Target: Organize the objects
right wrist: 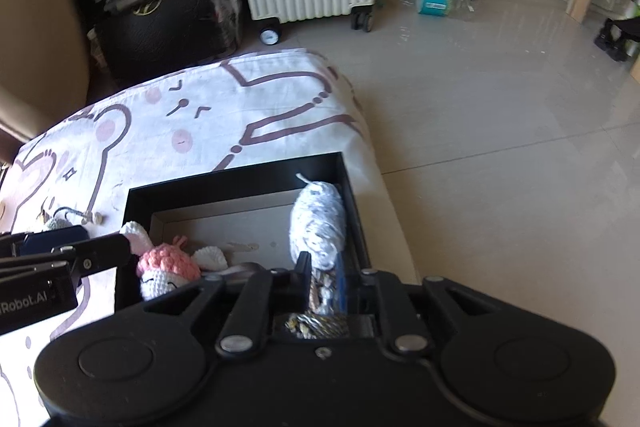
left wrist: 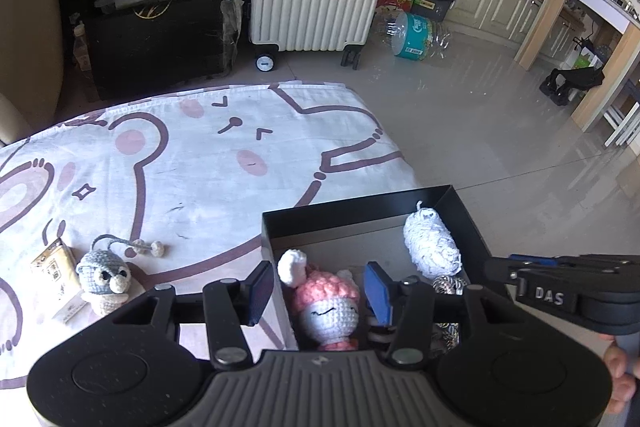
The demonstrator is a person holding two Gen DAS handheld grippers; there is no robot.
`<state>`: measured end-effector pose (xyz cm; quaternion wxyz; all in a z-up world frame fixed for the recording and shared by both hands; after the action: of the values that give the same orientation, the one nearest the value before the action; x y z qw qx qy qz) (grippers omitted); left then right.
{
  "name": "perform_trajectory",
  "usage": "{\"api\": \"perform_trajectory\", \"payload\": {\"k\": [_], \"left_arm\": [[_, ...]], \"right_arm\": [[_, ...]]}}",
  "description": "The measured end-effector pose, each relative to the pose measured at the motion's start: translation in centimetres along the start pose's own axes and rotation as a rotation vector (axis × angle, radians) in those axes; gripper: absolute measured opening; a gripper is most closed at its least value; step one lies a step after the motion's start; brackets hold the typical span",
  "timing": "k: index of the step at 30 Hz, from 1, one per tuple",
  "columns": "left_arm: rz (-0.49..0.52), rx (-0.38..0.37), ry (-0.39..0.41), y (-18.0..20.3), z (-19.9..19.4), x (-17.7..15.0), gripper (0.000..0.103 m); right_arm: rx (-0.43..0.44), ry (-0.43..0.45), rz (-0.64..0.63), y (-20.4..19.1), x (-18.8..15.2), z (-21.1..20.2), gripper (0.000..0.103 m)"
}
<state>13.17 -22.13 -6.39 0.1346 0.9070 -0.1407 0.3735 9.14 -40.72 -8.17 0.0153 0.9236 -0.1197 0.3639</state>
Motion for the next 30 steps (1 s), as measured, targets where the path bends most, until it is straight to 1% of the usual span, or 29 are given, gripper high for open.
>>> {"api": "perform_trajectory", "payload": {"k": [1,8,11,15,17,19,21,24,26,27,29,30], "left_arm": [[0.003,0.006,-0.002,0.0,-0.1,-0.1,0.058],[0.013,0.046,0.002,-0.5,-1.2,-0.3,0.067],[0.027,0.063,0.004,-0.6,-1.6,-0.5,0.072],[0.031,0.079,0.013,-0.9,-2.3,-0.6,0.082],[0.031,0.084,0.018,-0.9,-2.7,-0.6,0.086],[0.032,0.089,0.024,-0.9,-3.0,-0.6,0.093],[0.040,0.100,0.027,-0.9,-3.3,-0.7,0.095],[0.049,0.114,0.029,-1.1,-3.6,-0.9,0.099],[0.054,0.122,0.028,-1.2,-3.7,-1.0,0.100],[0.057,0.126,0.028,-1.2,-3.8,-1.1,0.101],[0.062,0.130,0.026,-1.3,-3.8,-1.2,0.102],[0.065,0.132,0.026,-1.4,-3.8,-1.2,0.103]], "right_arm": [[-0.005,0.004,-0.002,0.0,-0.1,-0.3,0.021],[-0.032,0.032,0.017,0.4,-0.3,-2.4,0.030],[-0.038,0.048,0.035,0.6,-0.3,-3.2,0.031],[-0.042,0.067,0.048,0.7,-0.3,-4.1,0.034],[-0.041,0.075,0.049,0.6,-0.5,-4.5,0.039],[-0.045,0.080,0.042,0.6,-0.7,-4.9,0.045],[-0.057,0.085,0.034,0.6,-1.0,-5.3,0.048],[-0.070,0.093,0.032,0.6,-1.3,-5.7,0.059],[-0.078,0.100,0.030,0.7,-1.5,-5.9,0.073],[-0.083,0.104,0.029,0.7,-1.5,-5.9,0.077],[-0.099,0.116,0.027,0.8,-1.6,-6.0,0.089],[-0.106,0.120,0.030,0.9,-1.6,-6.0,0.091]]}}
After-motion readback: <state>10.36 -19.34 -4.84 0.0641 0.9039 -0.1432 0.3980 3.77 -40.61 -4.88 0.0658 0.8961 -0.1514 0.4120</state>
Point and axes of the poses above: each gripper's, at about its wrist camera, not at the fingertips, and z roughly the way its jaws point, y to its right, x to its top, the point moved 3 cm from there along z, roughly the way its jaws point, and after that the axes turned 10 degrees about y, right-handed, at the moved point
